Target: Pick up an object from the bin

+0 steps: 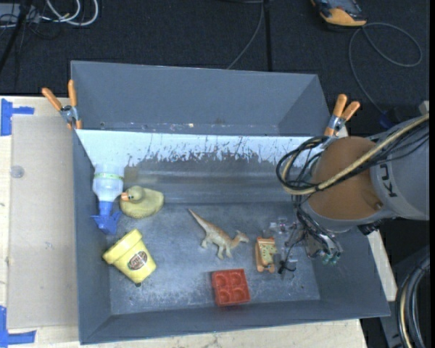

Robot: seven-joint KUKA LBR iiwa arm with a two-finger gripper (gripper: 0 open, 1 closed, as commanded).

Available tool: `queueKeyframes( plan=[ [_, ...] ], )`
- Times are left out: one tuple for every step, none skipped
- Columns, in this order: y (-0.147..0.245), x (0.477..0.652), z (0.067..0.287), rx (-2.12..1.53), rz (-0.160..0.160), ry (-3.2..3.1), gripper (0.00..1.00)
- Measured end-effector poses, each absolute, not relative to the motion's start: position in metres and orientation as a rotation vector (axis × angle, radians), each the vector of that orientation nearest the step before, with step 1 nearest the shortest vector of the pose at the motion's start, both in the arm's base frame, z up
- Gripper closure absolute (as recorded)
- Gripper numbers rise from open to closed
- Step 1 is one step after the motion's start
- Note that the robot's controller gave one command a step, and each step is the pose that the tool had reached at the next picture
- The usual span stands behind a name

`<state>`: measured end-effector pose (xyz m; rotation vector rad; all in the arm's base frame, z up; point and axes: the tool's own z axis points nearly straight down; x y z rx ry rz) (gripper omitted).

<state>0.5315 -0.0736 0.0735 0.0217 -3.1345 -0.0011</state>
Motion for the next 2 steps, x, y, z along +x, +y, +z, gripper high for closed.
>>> queueKeyframes(
  plan=[
    [-0.0662,0.5261,0.2487,0.158,0.000,-3.139,1.00],
    [-0.0662,0.5247,0.2444,0.157,-0.002,-3.132,1.00]
  ],
)
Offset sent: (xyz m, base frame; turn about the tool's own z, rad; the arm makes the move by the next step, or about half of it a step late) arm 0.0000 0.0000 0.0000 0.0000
